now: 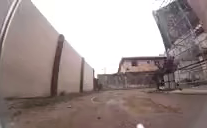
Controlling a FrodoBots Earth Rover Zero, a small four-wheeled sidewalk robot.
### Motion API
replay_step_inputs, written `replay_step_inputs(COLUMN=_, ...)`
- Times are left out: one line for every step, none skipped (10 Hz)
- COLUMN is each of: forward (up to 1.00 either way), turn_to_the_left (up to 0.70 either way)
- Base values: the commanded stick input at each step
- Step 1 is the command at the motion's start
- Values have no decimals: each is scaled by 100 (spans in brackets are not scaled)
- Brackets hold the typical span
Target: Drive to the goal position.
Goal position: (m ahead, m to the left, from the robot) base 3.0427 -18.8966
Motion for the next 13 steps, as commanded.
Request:
replay_step_inputs(forward=100, turn_to_the_left=15)
replay_step_inputs(forward=100, turn_to_the_left=0)
replay_step_inputs(forward=100, turn_to_the_left=0)
replay_step_inputs(forward=100, turn_to_the_left=0)
replay_step_inputs(forward=100, turn_to_the_left=0)
replay_step_inputs(forward=100, turn_to_the_left=0)
replay_step_inputs(forward=100, turn_to_the_left=0)
replay_step_inputs(forward=100, turn_to_the_left=0)
replay_step_inputs(forward=100, turn_to_the_left=0)
replay_step_inputs(forward=100, turn_to_the_left=0)
replay_step_inputs(forward=100, turn_to_the_left=0)
replay_step_inputs(forward=100, turn_to_the_left=0)
replay_step_inputs(forward=100, turn_to_the_left=0)
